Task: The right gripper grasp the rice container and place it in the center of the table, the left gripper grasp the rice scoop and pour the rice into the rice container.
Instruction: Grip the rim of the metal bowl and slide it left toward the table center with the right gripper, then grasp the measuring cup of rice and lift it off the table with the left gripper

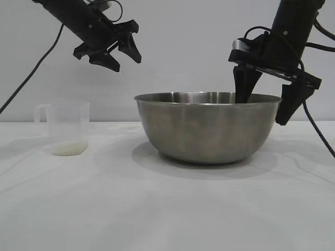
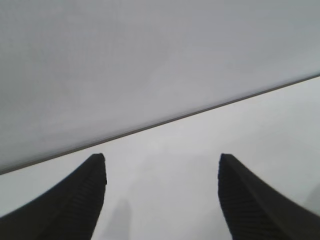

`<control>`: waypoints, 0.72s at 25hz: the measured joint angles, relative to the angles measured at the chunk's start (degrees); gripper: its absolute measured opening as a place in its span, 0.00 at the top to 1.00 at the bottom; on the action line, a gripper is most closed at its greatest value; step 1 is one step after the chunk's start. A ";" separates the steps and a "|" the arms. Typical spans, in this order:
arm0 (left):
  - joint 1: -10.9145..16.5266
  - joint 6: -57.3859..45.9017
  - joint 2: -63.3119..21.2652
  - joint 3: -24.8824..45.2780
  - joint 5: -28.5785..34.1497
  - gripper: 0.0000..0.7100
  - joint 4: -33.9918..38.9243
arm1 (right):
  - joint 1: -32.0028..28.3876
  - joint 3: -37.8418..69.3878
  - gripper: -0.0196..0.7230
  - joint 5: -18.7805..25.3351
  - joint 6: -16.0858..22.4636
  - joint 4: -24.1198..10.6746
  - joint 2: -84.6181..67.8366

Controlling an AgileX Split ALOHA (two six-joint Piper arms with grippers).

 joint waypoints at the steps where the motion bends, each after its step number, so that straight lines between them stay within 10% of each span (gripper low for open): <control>1: 0.00 0.00 0.00 0.00 0.00 0.40 0.00 | 0.00 -1.20 0.24 0.00 0.00 -0.76 -0.68; 11: 0.00 0.00 0.00 0.00 -0.22 0.40 0.00 | -3.99 -1.46 0.30 -4.69 4.09 -9.44 -7.87; 18: 0.00 0.00 -0.22 0.00 -0.32 0.40 0.00 | -10.44 14.99 0.30 -17.70 -2.63 -0.53 -18.48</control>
